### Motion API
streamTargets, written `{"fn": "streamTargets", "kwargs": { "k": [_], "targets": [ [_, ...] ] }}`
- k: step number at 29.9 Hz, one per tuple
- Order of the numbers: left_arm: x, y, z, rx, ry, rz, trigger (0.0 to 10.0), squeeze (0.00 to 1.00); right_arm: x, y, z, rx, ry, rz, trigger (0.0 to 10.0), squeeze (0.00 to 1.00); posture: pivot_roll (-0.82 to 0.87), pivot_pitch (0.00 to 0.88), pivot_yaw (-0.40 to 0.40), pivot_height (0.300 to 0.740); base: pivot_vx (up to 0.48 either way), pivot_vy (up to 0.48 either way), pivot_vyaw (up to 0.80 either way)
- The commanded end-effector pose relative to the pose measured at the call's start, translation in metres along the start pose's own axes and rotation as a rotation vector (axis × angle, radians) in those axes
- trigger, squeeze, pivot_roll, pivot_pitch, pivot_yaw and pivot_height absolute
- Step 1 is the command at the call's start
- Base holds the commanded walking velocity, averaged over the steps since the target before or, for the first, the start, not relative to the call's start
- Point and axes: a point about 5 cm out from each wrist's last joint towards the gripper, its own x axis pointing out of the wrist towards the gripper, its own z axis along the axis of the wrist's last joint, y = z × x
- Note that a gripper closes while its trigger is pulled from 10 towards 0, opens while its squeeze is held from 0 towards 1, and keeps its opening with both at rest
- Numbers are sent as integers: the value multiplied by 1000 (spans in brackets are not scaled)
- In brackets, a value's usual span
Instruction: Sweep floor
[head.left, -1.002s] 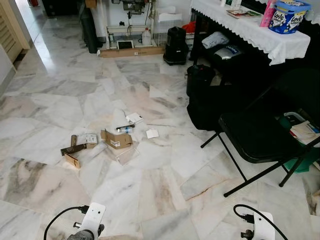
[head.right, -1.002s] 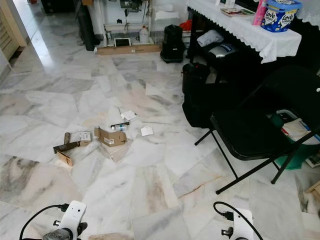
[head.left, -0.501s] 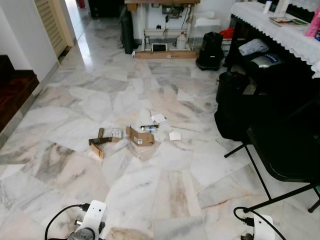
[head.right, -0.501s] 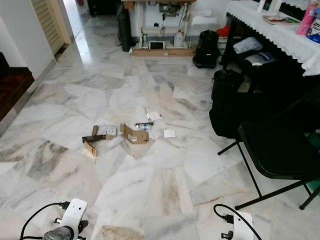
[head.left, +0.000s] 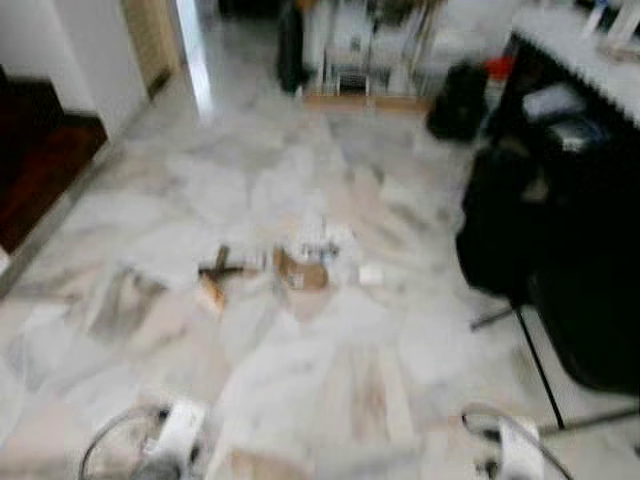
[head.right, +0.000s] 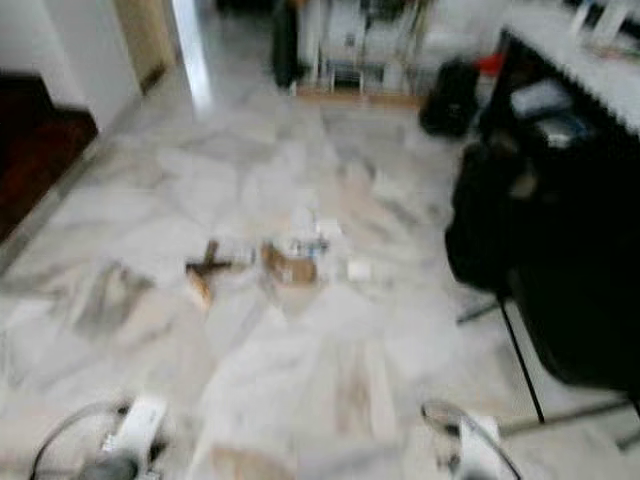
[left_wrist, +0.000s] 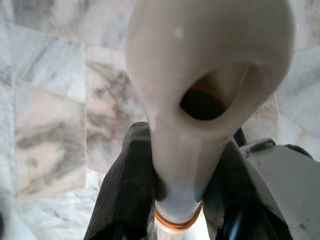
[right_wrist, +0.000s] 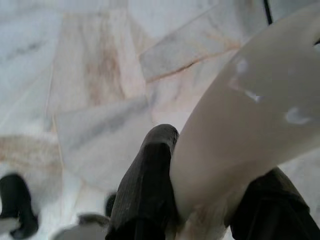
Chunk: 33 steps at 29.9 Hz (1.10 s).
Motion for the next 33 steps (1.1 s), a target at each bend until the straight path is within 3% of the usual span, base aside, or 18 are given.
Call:
{"fn": "streamTargets", "kwargs": {
  "k": [1, 14, 24, 33],
  "targets": [
    [-7, -13, -35, -331, 69, 30, 10000, 0, -4, 73, 0, 19, -13, 253, 10000, 0, 10, 58, -125, 740, 304, 0, 0],
    [-7, 7, -30, -333, 48, 46, 10000, 0, -5, 79, 1, 15, -17, 265, 10000, 0, 11, 62, -125, 740, 312, 0, 0],
    [-9, 4, -36, -335, 58, 43, 10000, 0, -6, 86, -3, -7, -5, 275, 10000, 0, 12, 61, -128, 740, 314, 0, 248],
    [-9, 2, -38, -333, 63, 41, 10000, 0, -5, 78, -2, 8, -8, 265, 10000, 0, 13, 60, -127, 740, 315, 0, 0]
  ]
}}
